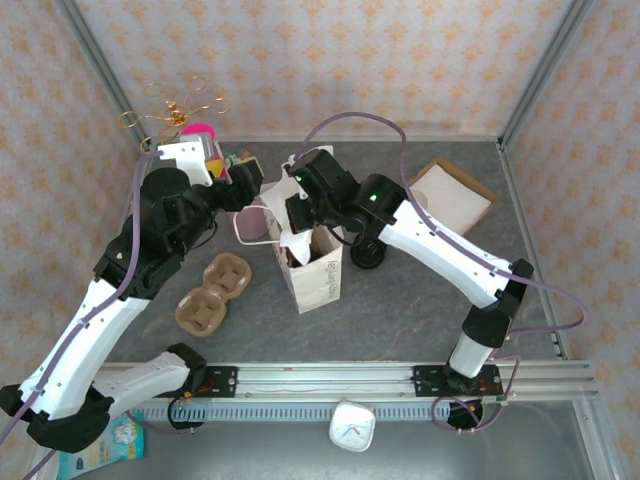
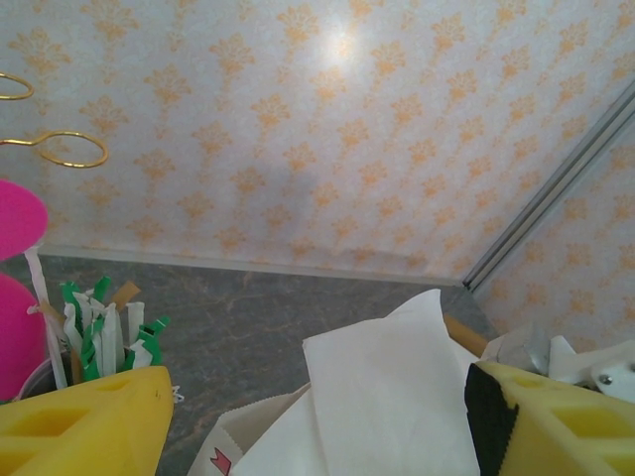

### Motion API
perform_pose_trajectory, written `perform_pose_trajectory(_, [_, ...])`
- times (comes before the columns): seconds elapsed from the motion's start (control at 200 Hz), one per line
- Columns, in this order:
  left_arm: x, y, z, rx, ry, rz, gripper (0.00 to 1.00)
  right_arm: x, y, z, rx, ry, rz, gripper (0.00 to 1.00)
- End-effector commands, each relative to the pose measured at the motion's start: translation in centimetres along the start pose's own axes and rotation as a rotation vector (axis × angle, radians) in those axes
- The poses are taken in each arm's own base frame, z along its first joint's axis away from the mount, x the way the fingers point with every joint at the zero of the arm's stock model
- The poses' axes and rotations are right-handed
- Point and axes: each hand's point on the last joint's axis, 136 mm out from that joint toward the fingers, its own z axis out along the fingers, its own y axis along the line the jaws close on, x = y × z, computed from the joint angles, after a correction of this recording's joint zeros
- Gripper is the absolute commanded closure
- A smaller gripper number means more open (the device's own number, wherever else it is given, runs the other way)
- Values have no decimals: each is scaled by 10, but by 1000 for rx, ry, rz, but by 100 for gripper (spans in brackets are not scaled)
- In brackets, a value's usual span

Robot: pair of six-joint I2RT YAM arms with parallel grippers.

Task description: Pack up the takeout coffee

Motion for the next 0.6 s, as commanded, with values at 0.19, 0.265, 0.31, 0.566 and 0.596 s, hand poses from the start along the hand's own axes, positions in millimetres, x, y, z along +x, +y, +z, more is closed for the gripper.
perform_pose_trajectory(0.19, [-9, -1, -1, 7, -43, -30, 21, -6, 8, -6, 28, -30, -196, 100])
perform_pose_trajectory(0.265, [-11, -1, -2, 7, -47, -28, 21, -3, 6, -4, 44, -20, -230, 100])
perform_pose_trajectory(0.31, [-11, 1, -3, 0, -51, -28, 21, -2, 0, -3, 77, -16, -244, 100])
perform_pose_trajectory(0.566, [-12, 2, -3, -11, -54, -24, 21, -11, -8, -15, 125, -48, -321, 100])
perform_pose_trajectory(0.596, [-11, 3, -2, -12, -52, -24, 20, -9, -9, -14, 132, -42, -330, 100])
